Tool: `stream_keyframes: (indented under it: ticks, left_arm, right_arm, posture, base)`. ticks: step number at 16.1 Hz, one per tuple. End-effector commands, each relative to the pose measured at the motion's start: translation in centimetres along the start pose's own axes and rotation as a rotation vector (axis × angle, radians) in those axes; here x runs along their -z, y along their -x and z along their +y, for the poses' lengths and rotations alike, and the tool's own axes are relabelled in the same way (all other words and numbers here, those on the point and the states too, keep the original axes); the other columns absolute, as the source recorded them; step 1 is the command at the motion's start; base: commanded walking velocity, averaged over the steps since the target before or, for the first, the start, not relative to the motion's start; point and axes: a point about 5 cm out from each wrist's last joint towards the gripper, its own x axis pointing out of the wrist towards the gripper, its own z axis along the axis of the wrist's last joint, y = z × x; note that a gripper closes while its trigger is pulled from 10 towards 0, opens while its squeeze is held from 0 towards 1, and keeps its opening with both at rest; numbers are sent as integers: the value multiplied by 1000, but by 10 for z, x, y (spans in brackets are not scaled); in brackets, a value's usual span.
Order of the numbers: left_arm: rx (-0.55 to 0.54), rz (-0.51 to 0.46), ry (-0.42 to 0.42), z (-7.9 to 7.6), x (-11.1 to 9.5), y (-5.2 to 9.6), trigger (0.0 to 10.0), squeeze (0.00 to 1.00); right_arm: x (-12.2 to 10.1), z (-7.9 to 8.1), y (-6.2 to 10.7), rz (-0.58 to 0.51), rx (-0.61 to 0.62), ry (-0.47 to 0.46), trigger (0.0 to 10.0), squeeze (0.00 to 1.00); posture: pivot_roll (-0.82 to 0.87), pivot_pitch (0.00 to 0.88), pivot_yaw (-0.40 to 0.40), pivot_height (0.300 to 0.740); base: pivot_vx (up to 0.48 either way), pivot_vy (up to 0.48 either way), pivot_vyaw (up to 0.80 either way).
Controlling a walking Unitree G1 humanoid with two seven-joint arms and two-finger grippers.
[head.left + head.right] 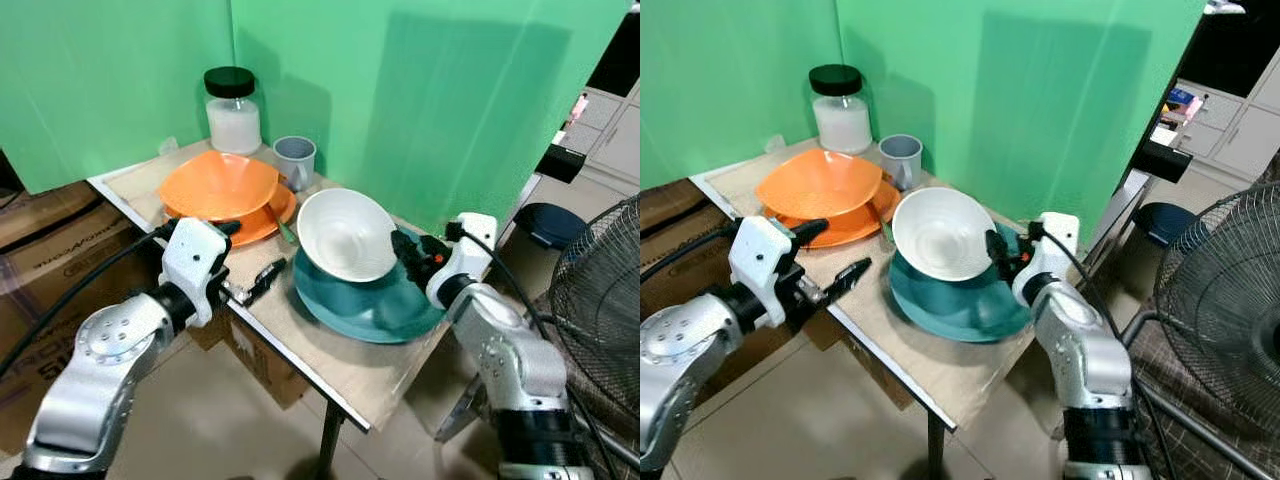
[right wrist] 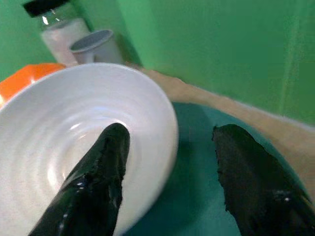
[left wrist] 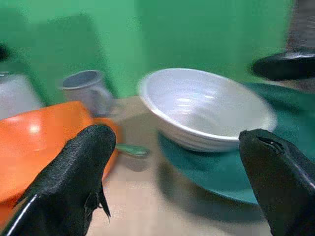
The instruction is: Setting the table
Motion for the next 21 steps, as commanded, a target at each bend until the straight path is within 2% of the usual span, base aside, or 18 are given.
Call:
stream_keyframes:
  ticks: [1,2,3,5,7,8,9,14,21]
  left_arm:
    - [88,10,16,-6,-2,3,10000,0]
    - [127,26,25,-9,0,5,10000,0]
    - [154,34,30,-10,1,6,10000,0]
    - [160,33,29,-10,1,7,10000,0]
    - [158,34,21,-10,1,7,10000,0]
    - [159,34,21,-10,1,7,10000,0]
    - [164,38,23,-10,1,8,10000,0]
    - [174,45,20,-11,2,9,10000,0]
    - [179,46,10,-14,3,7,10000,0]
  right_arm:
    - [0,-1,-5,43,13,-51,10000,1000]
    - [5,1,-10,99,22,-77,10000,1000]
    - [13,7,-18,187,8,-123,10000,0]
    - [19,16,-23,235,-51,-201,10000,0]
    - [23,18,-23,261,-60,-235,10000,0]
    - [23,18,-24,268,-61,-251,4157,0]
    - [23,19,-25,265,-69,-286,0,0]
    - [18,18,-27,239,-85,-326,0,0]
    - [14,16,-28,210,-87,-318,0,0]
  posture:
    - [71,0,-50,740]
    - [71,0,-49,740]
    - [73,0,-51,740]
    - [76,0,-56,740]
    - [77,0,-58,740]
    - [79,0,-61,740]
    - [79,0,-63,740]
    - [80,0,-65,740]
    - [78,0,-67,740]
  base:
    - [0,0,0]
    - [0,0,0]
    - [0,0,0]
    - [0,0,0]
    - [0,0,0]
    - [0,0,0]
    - [0,0,0]
    - [0,0,0]
    - [0,0,0]
